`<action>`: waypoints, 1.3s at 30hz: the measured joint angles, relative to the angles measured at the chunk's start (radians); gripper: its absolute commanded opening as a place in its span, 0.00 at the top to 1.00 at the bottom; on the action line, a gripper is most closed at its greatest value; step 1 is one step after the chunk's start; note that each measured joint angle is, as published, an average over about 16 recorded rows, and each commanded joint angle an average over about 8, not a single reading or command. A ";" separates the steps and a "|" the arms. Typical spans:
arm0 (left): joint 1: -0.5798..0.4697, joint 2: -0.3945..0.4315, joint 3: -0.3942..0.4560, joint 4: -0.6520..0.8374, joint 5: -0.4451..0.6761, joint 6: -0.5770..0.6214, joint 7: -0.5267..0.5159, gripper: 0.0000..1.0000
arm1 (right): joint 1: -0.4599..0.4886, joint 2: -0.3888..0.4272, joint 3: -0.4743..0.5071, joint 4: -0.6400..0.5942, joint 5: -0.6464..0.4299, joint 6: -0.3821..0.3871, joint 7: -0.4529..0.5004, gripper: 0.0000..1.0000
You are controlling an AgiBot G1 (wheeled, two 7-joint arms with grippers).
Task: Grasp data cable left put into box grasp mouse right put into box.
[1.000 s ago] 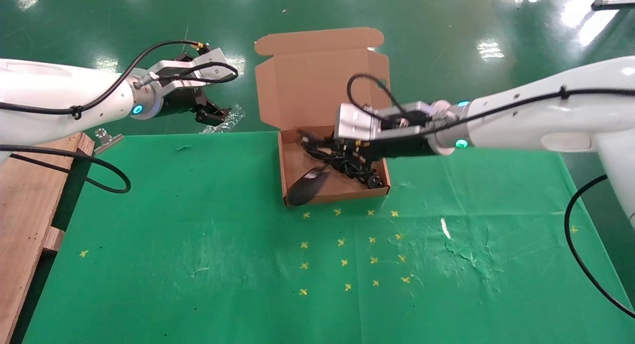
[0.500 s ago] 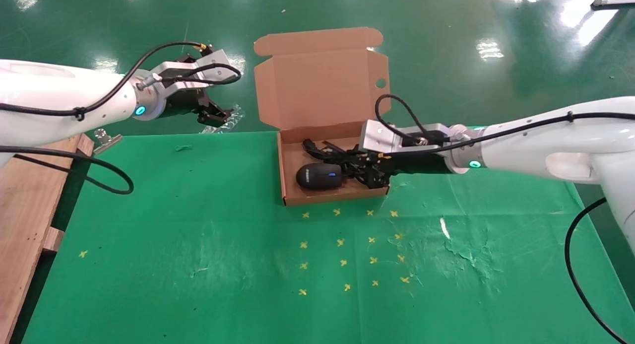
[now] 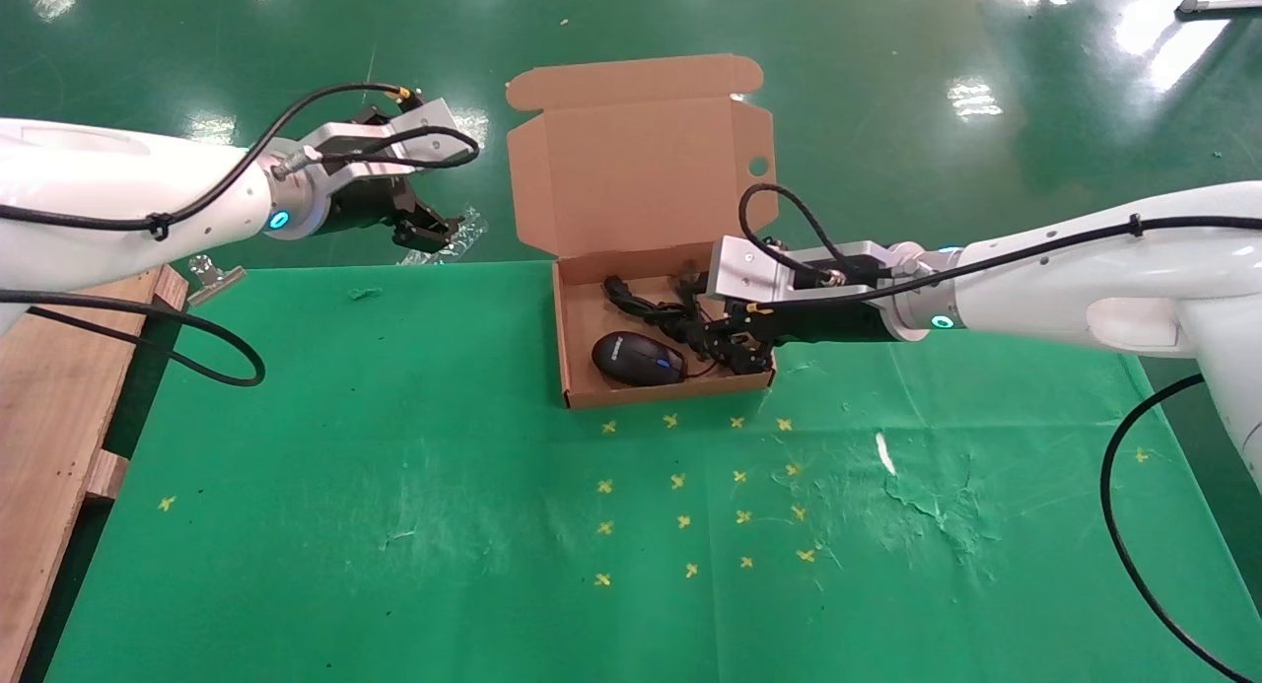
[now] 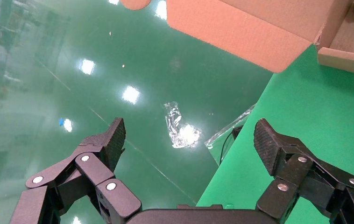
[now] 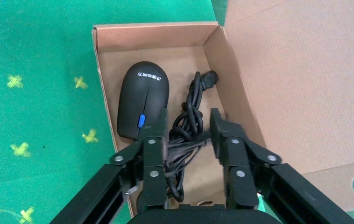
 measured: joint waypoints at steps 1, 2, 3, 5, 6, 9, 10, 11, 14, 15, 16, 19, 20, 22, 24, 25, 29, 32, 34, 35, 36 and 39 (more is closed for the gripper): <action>0.000 0.000 0.000 0.000 0.000 0.000 0.000 0.00 | -0.003 0.004 0.002 0.006 0.005 -0.003 0.004 0.00; 0.000 0.000 0.000 0.000 0.000 0.000 0.000 0.00 | -0.006 0.008 0.004 0.013 0.010 -0.006 0.008 0.00; 0.000 0.000 0.000 0.000 0.000 0.000 0.000 0.00 | -0.010 0.013 0.006 0.020 0.017 -0.010 0.012 0.00; 0.000 0.000 0.000 0.000 0.000 0.000 0.000 0.00 | -0.020 0.025 0.012 0.038 0.033 -0.018 0.023 0.00; 0.000 0.000 0.000 0.000 0.000 0.000 0.000 0.00 | -0.026 0.031 0.015 0.048 0.042 -0.023 0.029 0.00; 0.000 0.000 0.000 0.000 0.000 0.000 0.000 0.00 | -0.046 0.056 0.028 0.081 0.076 -0.040 0.051 0.00; 0.000 0.000 0.000 0.000 0.000 0.000 0.000 0.00 | -0.053 0.065 0.032 0.094 0.089 -0.046 0.059 0.00; 0.000 0.000 0.000 0.000 0.000 0.000 0.000 0.00 | -0.062 0.075 0.037 0.107 0.103 -0.053 0.068 0.00; 0.000 0.000 0.000 0.000 0.000 0.000 0.000 0.00 | -0.088 0.106 0.053 0.150 0.147 -0.074 0.096 0.00; 0.000 0.000 0.000 0.000 0.000 0.000 0.000 0.00 | -0.096 0.116 0.059 0.164 0.161 -0.081 0.105 0.00; 0.000 0.000 0.000 0.000 0.000 0.000 0.000 0.00 | -0.105 0.126 0.064 0.179 0.176 -0.088 0.114 0.00; 0.000 0.000 0.000 0.000 0.000 0.000 0.000 0.00 | -0.131 0.158 0.080 0.222 0.220 -0.109 0.142 0.00; 0.000 0.000 0.000 0.000 0.000 0.000 0.000 0.00 | -0.140 0.168 0.086 0.237 0.234 -0.116 0.151 0.00; 0.000 0.000 0.000 0.000 0.000 0.000 0.000 0.00 | -0.157 0.189 0.096 0.265 0.264 -0.130 0.170 0.00; 0.000 0.000 0.000 0.000 0.000 0.000 0.000 0.00 | -0.174 0.210 0.107 0.294 0.293 -0.144 0.188 0.00; 0.000 0.000 0.000 0.000 0.000 0.000 0.000 0.00 | -0.183 0.220 0.112 0.308 0.307 -0.151 0.197 0.00; 0.000 0.000 0.000 0.000 0.000 0.000 0.000 0.00 | -0.218 0.262 0.134 0.366 0.366 -0.180 0.235 0.00; 0.000 0.000 0.000 0.000 0.000 0.000 0.000 0.00 | -0.244 0.293 0.150 0.409 0.410 -0.201 0.262 0.00; 0.002 -0.001 -0.003 -0.002 -0.004 0.003 0.002 0.00 | -0.261 0.314 0.161 0.438 0.439 -0.215 0.281 0.00; 0.004 -0.003 -0.006 -0.003 -0.009 0.006 0.004 0.00 | -0.270 0.325 0.166 0.452 0.454 -0.222 0.290 0.00; 0.007 -0.005 -0.009 -0.005 -0.014 0.009 0.006 0.00 | -0.279 0.335 0.172 0.467 0.469 -0.229 0.299 0.00; 0.019 -0.014 -0.026 -0.014 -0.040 0.026 0.016 0.00 | -0.305 0.366 0.188 0.510 0.513 -0.250 0.327 0.00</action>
